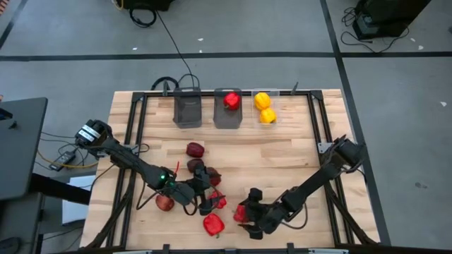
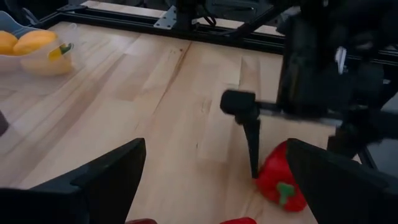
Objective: Sort produce into baskets
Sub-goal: Put the red bell pepper into the right black bin
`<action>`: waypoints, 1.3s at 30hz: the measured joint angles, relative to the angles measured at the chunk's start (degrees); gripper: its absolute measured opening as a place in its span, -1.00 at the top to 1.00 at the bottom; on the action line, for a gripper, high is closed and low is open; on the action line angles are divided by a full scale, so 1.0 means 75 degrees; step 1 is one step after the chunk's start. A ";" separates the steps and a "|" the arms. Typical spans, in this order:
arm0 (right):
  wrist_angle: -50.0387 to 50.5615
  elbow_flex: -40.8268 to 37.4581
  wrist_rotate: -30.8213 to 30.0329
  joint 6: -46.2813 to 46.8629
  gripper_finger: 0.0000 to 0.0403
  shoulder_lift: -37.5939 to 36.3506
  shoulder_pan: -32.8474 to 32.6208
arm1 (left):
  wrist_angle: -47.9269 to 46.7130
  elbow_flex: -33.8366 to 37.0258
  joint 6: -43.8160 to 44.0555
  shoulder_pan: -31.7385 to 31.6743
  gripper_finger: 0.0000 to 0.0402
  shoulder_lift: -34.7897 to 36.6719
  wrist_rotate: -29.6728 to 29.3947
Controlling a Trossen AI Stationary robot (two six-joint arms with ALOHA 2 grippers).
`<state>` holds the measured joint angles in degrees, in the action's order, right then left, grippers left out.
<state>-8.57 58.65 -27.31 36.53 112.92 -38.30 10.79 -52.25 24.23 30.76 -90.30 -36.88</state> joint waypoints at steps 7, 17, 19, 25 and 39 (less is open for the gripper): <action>0.1331 0.0498 0.0208 0.0507 -0.80 0.0291 0.0313 | 0.0003 0.0000 0.0006 0.0000 -0.95 0.0000 -0.0018; 0.2190 0.0530 -0.0052 -0.0521 -0.39 -0.0807 0.0739 | -0.0094 0.0000 -0.0300 -0.0198 -0.95 0.0308 -0.0384; 0.2468 0.0533 -0.0236 -0.0874 -0.39 -0.1204 0.1071 | -0.0403 0.0000 -0.0469 -0.0367 -0.95 0.0548 -0.0402; 0.2771 0.0527 -0.0159 -0.2298 -0.42 -0.2054 0.2888 | -0.1739 -0.0003 -0.0618 -0.1086 -0.95 0.1366 -0.0452; 0.0287 0.0517 0.3060 -0.4258 -0.43 -0.1995 0.7800 | -0.3788 0.0068 -0.1011 -0.2891 -0.95 0.2162 -0.0339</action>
<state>-6.42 62.53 -4.36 4.60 97.96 20.20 -17.63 -51.74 16.65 9.08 -74.08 -39.43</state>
